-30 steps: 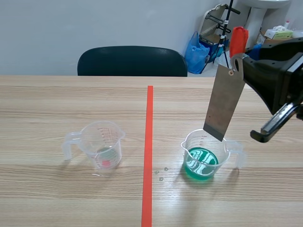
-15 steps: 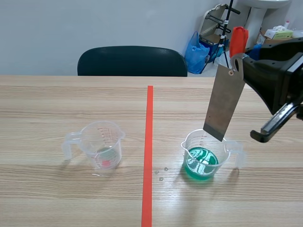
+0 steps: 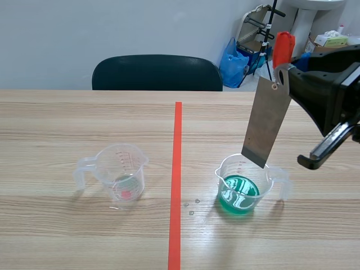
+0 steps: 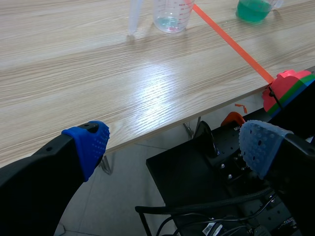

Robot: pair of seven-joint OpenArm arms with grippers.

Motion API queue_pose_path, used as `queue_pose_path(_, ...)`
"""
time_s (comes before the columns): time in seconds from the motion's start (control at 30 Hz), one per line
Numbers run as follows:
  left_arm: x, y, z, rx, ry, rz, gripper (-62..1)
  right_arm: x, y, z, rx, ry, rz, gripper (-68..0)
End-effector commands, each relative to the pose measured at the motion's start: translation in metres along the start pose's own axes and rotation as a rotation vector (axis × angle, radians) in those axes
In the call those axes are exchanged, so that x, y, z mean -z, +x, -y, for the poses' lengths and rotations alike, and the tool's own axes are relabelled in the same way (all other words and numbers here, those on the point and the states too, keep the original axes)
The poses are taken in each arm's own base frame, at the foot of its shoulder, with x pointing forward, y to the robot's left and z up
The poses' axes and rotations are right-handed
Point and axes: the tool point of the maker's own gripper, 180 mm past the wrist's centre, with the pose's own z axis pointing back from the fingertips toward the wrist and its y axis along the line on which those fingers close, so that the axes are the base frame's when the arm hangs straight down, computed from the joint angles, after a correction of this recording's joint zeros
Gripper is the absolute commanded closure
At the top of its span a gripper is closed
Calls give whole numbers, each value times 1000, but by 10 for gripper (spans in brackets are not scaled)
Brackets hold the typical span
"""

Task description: Do the redox reaction experiment

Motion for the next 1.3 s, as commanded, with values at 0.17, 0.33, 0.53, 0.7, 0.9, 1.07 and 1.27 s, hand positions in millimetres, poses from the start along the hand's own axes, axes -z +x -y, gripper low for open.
queue_pose_path(0.17,0,4,0,-8,9,21,-566,1,14,4,-25,-4,43,-20)
queue_pose_path(0.33,0,4,0,-7,9,21,-566,1,14,4,-25,-4,43,-20)
queue_pose_path(0.53,0,4,0,-7,9,21,-566,1,14,4,-25,-4,43,-20)
queue_pose_path(0.7,0,5,-2,-9,17,26,-566,1,14,4,-25,-4,43,-20)
queue_pose_path(0.9,10,16,-19,8,53,87,-566,1,14,4,-25,-4,43,-20)
queue_pose_path(1.07,29,31,-34,20,25,148,-538,1,14,4,-25,-3,43,-20)
queue_pose_path(1.27,70,53,-50,42,-71,224,-324,1,14,3,-25,-3,43,-20)
